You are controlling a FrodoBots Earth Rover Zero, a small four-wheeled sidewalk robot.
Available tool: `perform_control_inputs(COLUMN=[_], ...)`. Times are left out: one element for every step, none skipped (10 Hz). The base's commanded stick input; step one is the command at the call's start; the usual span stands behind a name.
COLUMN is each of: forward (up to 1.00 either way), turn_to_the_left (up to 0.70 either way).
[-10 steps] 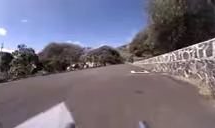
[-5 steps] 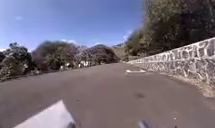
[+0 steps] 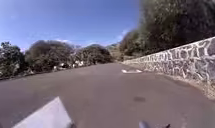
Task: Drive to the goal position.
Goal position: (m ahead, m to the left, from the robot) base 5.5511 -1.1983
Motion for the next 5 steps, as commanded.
perform_control_inputs(forward=[0.5,0.5,0.5,0.5,0.5], turn_to_the_left=[0.0,0.0,0.0,0.0,0.0])
